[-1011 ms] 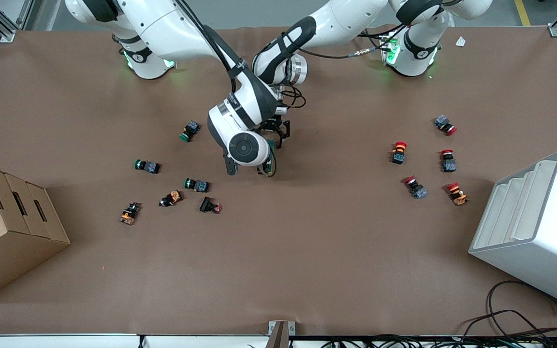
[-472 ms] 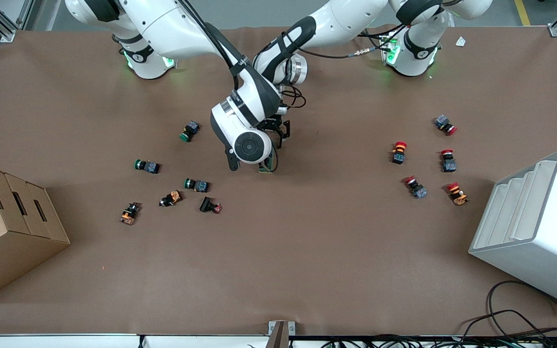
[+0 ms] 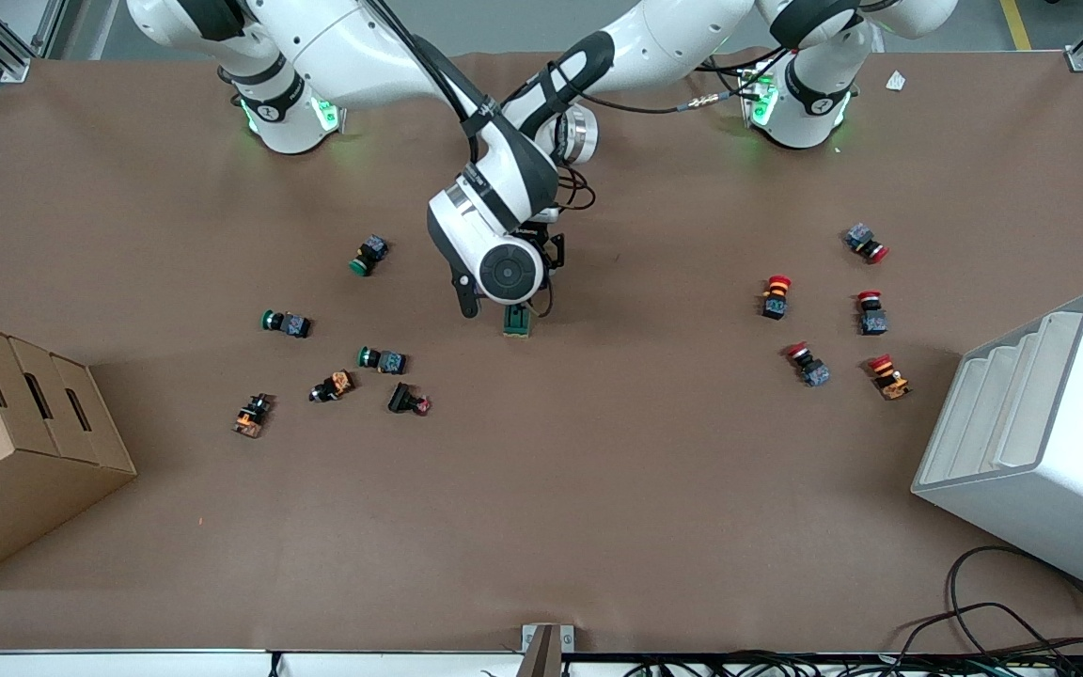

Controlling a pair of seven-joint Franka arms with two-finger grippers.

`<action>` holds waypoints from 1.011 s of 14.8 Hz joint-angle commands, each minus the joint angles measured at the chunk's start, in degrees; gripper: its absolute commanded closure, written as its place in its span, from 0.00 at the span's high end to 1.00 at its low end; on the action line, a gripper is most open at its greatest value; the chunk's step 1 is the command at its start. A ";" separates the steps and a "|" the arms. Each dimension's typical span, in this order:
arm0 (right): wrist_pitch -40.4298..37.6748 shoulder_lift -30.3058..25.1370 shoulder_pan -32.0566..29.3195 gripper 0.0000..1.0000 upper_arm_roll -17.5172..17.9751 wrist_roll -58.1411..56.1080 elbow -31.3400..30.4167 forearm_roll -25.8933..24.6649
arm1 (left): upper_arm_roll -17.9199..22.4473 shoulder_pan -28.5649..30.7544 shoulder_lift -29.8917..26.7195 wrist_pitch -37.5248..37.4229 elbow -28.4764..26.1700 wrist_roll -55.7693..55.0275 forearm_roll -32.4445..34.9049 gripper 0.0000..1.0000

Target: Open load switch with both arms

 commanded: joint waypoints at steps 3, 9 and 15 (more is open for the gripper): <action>-0.21 0.26 0.03 1.00 -0.01 -0.60 -1.12 0.64 | 0.29 -0.35 0.76 -0.97 -0.77 -1.13 0.71 0.99; -0.73 -0.44 -4.26 1.00 -0.36 -5.60 2.11 0.55 | 0.29 -0.26 0.67 -0.97 -0.77 -0.87 0.71 0.99; -8.11 -2.72 -14.54 1.00 -0.54 -24.72 9.42 -5.05 | 0.03 0.09 -0.99 -0.97 -1.12 0.62 0.28 0.99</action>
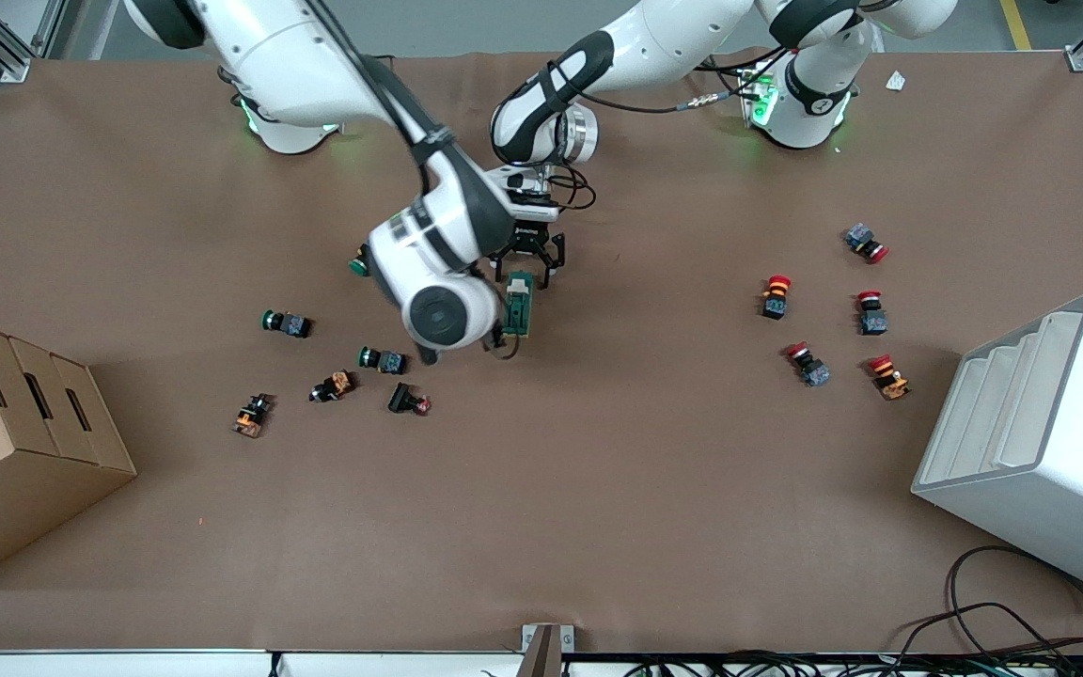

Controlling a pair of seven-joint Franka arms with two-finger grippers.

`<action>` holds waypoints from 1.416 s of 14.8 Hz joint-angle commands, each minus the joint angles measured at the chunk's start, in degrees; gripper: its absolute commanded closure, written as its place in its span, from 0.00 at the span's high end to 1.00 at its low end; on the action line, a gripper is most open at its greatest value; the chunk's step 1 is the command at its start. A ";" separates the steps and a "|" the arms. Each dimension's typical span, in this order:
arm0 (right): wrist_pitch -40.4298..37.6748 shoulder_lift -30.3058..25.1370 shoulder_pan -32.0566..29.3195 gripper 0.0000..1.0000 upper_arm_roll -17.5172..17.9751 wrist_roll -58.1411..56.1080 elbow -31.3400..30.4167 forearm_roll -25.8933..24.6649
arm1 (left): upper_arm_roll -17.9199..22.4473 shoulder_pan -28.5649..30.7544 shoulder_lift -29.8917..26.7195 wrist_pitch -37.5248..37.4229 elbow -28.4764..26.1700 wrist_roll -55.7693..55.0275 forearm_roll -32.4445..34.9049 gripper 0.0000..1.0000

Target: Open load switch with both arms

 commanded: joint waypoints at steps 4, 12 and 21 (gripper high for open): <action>-5.33 -7.87 -13.28 1.00 0.91 -29.92 1.18 -7.79 | -0.58 0.50 -2.82 -0.54 -0.58 0.49 -2.59 0.99; -10.35 -16.58 -31.04 1.00 0.82 -86.44 1.18 -16.84 | -2.07 1.12 -11.78 -0.54 3.01 14.78 -24.54 0.99; -16.05 -20.55 -39.23 1.00 0.91 -96.16 5.82 -17.28 | -1.98 12.96 -22.32 -3.61 16.55 50.72 -59.52 1.00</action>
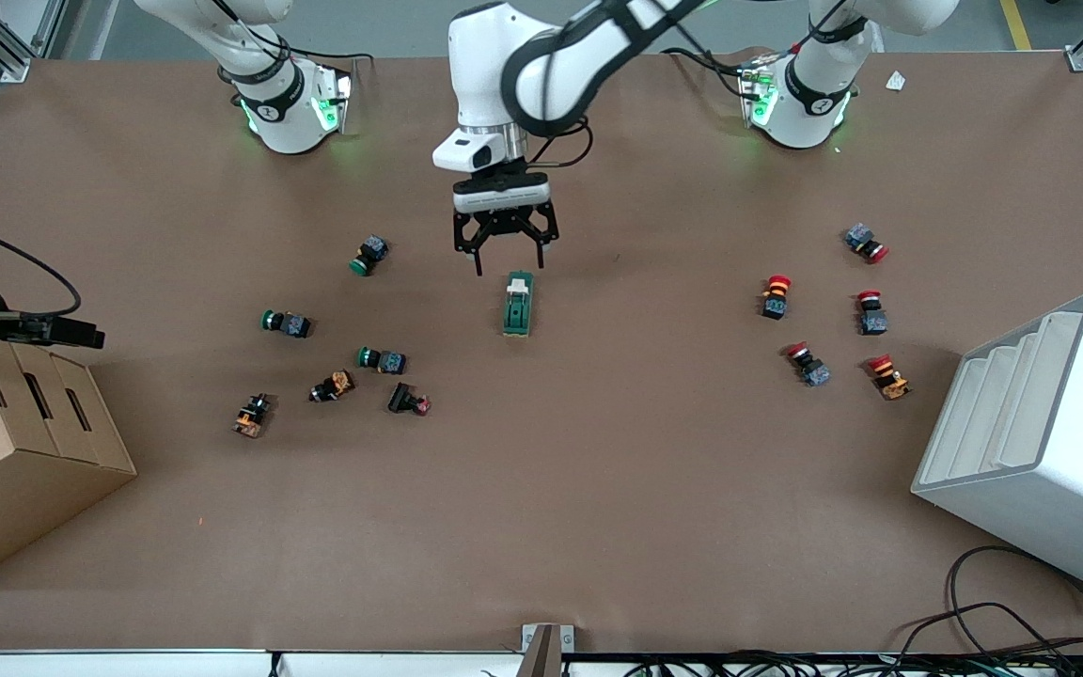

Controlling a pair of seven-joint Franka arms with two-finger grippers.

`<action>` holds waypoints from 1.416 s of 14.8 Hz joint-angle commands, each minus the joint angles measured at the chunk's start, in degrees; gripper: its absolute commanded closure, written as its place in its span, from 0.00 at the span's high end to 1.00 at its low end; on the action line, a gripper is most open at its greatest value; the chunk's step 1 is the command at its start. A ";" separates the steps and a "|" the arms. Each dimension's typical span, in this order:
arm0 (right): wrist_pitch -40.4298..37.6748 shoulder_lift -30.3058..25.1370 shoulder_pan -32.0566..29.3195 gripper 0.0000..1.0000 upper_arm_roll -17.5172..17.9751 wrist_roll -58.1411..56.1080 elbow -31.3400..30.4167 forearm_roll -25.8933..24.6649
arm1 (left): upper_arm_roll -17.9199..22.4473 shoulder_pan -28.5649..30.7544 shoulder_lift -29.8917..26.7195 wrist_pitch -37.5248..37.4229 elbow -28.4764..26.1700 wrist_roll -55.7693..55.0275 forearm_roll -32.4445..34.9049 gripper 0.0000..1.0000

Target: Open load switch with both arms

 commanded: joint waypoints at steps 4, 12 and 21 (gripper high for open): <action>-5.17 -0.38 -0.19 1.00 1.51 0.05 4.83 -0.24 | -0.45 11.62 -7.19 -11.45 6.46 25.15 -19.93 1.00; -8.78 -6.60 1.82 1.00 1.42 0.23 0.27 -0.05 | 3.48 27.98 -14.12 -25.00 13.78 55.90 -39.37 1.00; -8.34 -14.87 6.14 1.00 -3.33 -0.03 -4.74 -0.49 | 20.55 32.47 -29.06 -29.23 -0.10 91.73 -52.21 1.00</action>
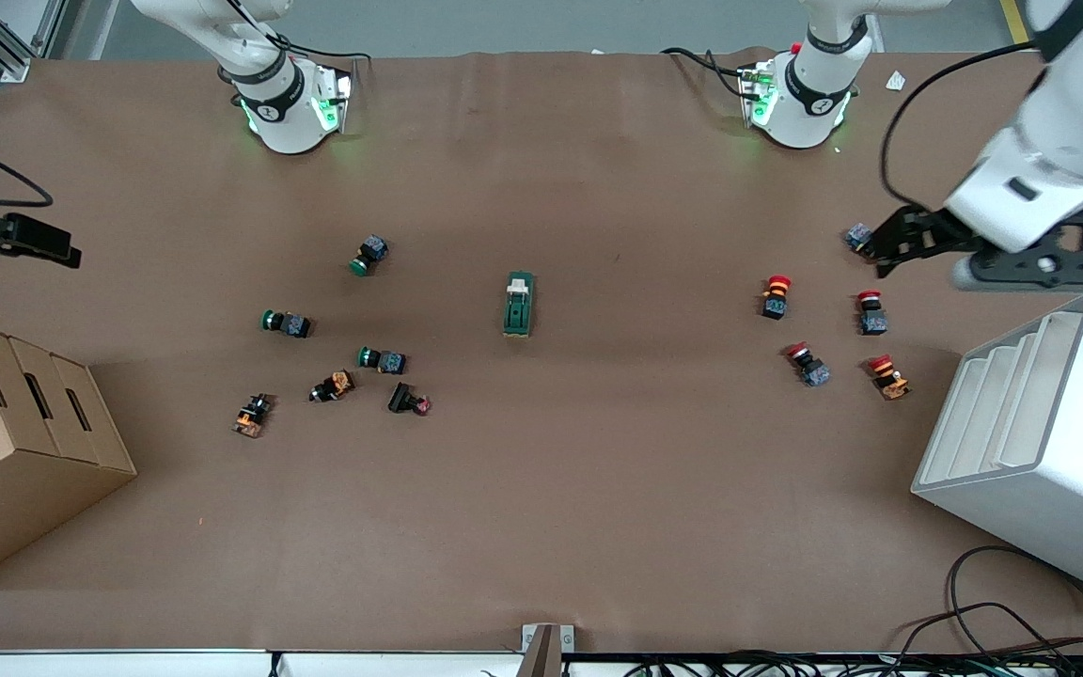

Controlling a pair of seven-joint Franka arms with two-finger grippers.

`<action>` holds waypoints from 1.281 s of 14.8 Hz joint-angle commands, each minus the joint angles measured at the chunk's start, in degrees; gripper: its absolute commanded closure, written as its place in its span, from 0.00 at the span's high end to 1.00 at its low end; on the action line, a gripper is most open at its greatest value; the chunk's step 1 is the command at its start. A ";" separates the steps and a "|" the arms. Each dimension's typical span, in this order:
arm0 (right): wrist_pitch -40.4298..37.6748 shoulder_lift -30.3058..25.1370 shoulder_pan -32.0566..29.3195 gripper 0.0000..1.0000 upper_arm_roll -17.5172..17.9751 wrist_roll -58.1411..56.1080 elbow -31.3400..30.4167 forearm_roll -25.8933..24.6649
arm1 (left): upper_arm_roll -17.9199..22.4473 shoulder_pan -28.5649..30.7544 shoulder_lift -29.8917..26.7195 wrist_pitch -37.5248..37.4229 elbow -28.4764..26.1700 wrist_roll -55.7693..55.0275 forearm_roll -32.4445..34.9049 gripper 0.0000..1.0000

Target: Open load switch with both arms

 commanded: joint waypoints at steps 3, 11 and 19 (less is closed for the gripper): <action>1.51 -6.48 0.56 1.00 -0.60 -0.05 -6.21 -0.57 | 0.82 1.24 -7.76 0.79 -8.90 2.29 -2.49 1.00; 1.60 -12.54 -0.49 1.00 -0.42 -0.49 -11.04 -0.48 | 3.72 1.24 -8.03 1.06 -8.91 7.31 -3.63 1.00; 2.13 -13.52 -0.32 1.00 -0.16 -0.49 -12.37 -0.31 | 3.98 1.16 -7.68 -0.70 -6.36 6.52 -3.46 1.00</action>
